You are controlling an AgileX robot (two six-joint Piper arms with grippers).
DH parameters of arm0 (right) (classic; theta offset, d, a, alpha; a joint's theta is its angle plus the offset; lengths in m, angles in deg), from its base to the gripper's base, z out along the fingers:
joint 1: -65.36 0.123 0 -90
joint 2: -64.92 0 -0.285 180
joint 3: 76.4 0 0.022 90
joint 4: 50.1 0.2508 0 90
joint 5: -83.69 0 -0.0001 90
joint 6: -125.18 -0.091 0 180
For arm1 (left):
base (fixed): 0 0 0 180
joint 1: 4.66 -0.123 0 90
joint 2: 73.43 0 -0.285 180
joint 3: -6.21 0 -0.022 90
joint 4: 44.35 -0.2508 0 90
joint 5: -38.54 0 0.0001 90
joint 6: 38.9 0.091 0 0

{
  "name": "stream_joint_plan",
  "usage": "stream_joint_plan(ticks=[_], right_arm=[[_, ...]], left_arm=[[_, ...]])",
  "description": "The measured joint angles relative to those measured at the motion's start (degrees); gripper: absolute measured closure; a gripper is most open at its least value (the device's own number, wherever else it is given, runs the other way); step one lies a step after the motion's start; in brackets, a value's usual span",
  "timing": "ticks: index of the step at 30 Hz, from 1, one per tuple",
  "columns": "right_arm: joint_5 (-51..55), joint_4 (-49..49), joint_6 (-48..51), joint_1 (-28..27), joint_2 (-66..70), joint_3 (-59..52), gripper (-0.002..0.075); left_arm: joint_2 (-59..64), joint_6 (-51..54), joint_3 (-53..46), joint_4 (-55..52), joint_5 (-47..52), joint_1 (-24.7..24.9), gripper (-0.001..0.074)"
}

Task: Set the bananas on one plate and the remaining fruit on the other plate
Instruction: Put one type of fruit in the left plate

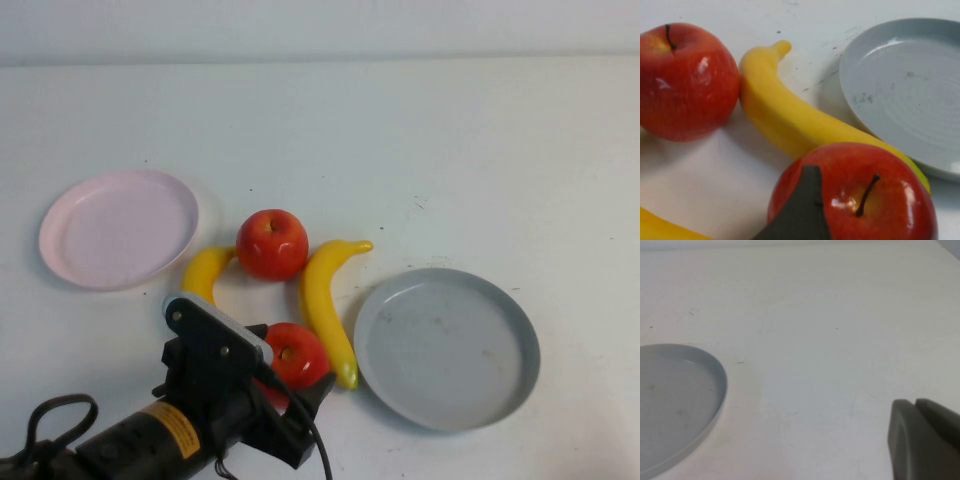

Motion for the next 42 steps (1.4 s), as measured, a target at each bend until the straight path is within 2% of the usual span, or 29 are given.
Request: stream_joint_plan(ticks=[12, 20, 36, 38, 41, 42], right_arm=[[0.0, 0.0, 0.0, 0.0, 0.0, 0.0, 0.0744], [0.0, 0.0, 0.0, 0.0, 0.0, 0.0, 0.0744], [0.0, 0.0, 0.0, 0.0, 0.0, 0.0, 0.0744], [0.0, 0.0, 0.0, 0.0, 0.0, 0.0, 0.0744], [0.0, 0.0, 0.0, 0.0, 0.0, 0.0, 0.0744], [0.0, 0.0, 0.0, 0.0, 0.0, 0.0, 0.0744]], left_arm=[[2.0, 4.6, 1.6, 2.7, 0.4, 0.0, 0.0066], [2.2, 4.9, 2.2, 3.8, -0.3, -2.0, 0.0066], [4.6, 0.6, 2.4, 1.6, 0.9, -2.8, 0.0067], [4.6, 0.6, 2.5, 1.6, 1.4, -2.8, 0.0087], [4.6, 0.6, 2.6, 1.5, 1.8, -2.8, 0.0167], [4.6, 0.6, 2.6, 1.5, 1.9, -2.8, 0.0167]])
